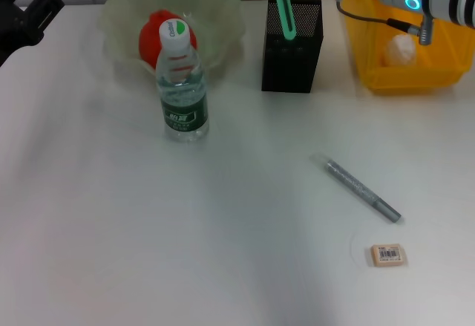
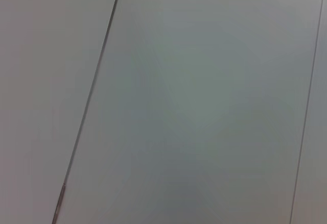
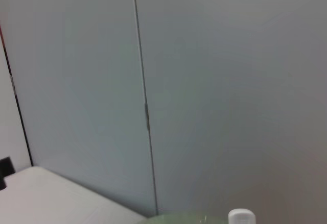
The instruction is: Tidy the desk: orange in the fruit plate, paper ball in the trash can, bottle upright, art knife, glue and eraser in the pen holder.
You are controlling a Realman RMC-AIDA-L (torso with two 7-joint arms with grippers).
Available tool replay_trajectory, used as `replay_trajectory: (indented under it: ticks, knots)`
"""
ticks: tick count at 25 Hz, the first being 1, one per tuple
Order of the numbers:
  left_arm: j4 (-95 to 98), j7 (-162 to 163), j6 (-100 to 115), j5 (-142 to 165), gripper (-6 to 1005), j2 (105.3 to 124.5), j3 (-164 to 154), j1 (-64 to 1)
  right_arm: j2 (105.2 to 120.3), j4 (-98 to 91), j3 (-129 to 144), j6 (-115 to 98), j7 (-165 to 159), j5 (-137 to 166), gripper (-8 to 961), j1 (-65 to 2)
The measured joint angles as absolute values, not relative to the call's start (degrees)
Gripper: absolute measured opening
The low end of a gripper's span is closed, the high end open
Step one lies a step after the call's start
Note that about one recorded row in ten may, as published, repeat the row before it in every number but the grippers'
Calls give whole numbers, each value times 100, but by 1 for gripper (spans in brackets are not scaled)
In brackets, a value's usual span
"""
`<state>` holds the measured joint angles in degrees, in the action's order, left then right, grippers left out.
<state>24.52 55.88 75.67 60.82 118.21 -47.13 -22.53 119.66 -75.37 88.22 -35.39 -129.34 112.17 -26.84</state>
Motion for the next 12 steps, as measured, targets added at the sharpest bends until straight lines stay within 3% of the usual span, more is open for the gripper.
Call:
replay_trajectory:
  ticks: [12]
  knots:
    - [2452, 5584, 7551, 6109, 627, 11821, -4711, -2292, 11961, -6514, 8842, -2776, -10622, 9493, 178, -2865]
